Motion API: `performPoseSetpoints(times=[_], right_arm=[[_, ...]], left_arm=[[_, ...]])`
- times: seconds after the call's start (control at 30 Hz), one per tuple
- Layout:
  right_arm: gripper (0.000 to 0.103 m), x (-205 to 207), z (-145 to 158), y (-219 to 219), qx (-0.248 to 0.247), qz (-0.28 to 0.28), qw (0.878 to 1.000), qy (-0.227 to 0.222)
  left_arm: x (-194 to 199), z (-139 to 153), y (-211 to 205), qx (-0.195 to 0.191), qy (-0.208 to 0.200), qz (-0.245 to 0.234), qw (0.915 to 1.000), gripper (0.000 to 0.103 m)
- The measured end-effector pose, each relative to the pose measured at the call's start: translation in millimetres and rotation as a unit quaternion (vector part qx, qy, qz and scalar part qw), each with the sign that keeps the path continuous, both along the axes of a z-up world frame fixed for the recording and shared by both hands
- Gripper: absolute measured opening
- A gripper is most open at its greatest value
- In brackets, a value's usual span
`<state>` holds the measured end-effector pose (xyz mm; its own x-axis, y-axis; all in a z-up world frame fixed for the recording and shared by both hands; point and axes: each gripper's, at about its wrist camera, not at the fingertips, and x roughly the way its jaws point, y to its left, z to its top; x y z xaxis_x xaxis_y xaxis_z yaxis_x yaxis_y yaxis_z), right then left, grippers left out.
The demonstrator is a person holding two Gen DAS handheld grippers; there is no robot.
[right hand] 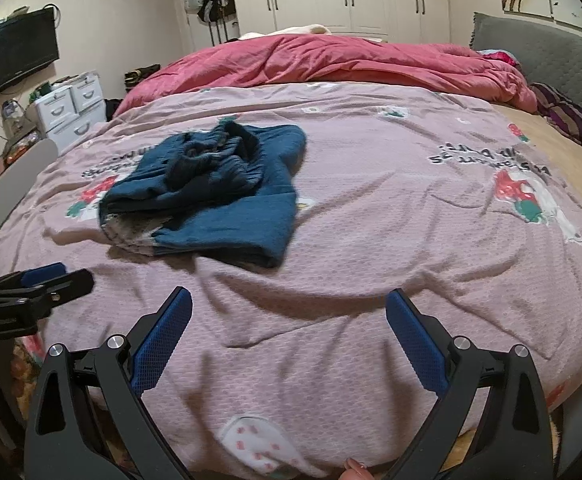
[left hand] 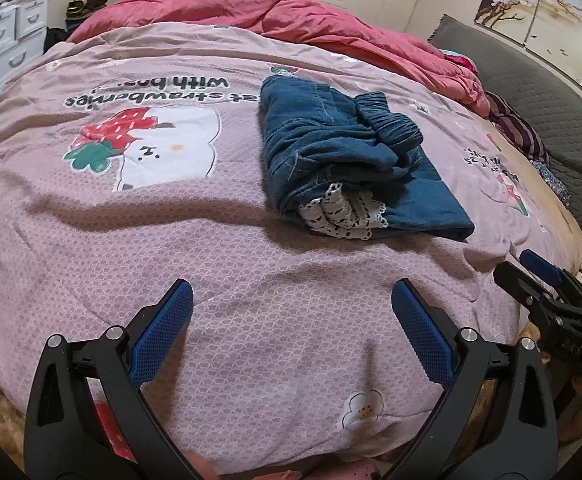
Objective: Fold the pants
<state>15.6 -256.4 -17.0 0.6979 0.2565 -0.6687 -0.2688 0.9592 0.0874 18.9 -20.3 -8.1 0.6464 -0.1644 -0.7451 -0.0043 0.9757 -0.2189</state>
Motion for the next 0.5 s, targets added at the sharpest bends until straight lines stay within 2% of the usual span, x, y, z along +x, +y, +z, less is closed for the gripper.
performPoseSetpoints(times=[0.07, 0.17, 0.3, 0.4, 0.5], right_arm=[[0.097, 5, -1, -6, -0.006, -0.011, 1.0, 0.004], [0.097, 14, -3, -21, 0.006, -0.029, 0.999, 0.016], [0.097, 30, -1, -49, 0.016, -0.058, 0.998, 0.024], [0.097, 54, 6, -78, -0.001, -0.093, 0.995, 0.021], [0.099, 94, 15, -121, -0.021, -0.132, 0.991, 0.017]], left_arm=[[2, 3, 2, -0.011, -0.001, -0.006, 0.9999, 0.094], [4, 7, 7, 0.008, -0.012, 0.014, 0.9998, 0.094], [10, 6, 30, -0.012, -0.015, 0.047, 0.9987, 0.094], [26, 1, 60, -0.01, 0.013, 0.083, 0.9964, 0.094], [57, -3, 119, 0.028, 0.046, 0.155, 0.9864, 0.094]])
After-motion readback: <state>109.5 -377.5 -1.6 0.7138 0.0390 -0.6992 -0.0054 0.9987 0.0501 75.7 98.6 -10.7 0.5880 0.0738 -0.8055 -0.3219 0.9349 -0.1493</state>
